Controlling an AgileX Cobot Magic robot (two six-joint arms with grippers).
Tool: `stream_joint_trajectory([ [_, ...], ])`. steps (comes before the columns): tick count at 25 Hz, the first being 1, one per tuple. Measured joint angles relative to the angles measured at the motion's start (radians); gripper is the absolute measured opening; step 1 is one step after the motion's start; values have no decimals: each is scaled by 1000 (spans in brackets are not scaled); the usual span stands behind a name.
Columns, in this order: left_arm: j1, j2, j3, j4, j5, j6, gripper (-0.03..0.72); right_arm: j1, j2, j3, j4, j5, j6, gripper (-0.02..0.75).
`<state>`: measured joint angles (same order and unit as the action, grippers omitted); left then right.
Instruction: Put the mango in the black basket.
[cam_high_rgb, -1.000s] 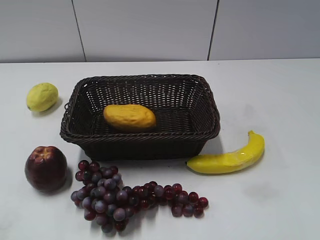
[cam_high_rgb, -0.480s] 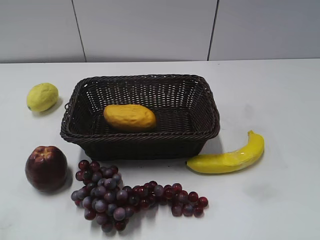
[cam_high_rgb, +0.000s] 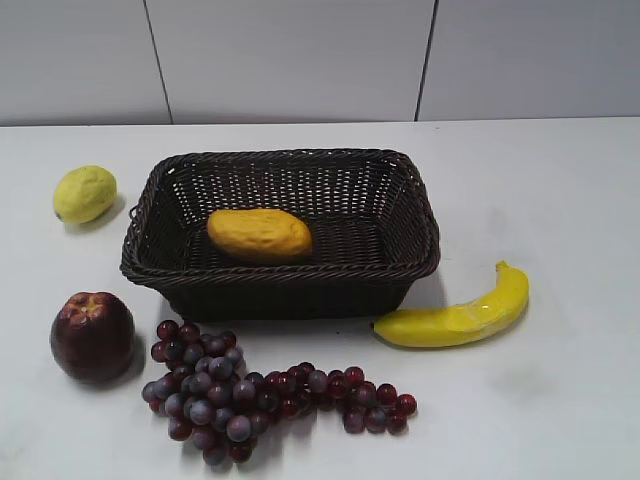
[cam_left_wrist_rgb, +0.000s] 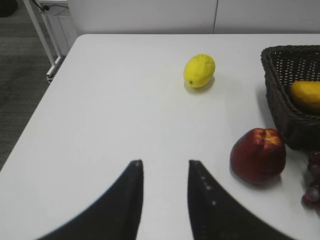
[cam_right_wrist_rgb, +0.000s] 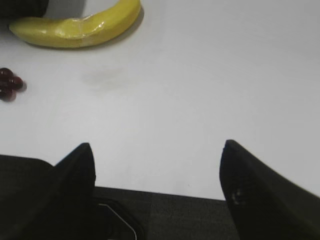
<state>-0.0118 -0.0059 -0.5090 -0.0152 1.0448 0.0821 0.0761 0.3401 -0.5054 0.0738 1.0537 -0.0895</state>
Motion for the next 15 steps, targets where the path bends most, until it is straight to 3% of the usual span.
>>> stream_joint_trajectory([
  [15, 0, 0, 0, -1, 0, 0, 240, 0, -345, 1, -1, 1, 3, 595],
])
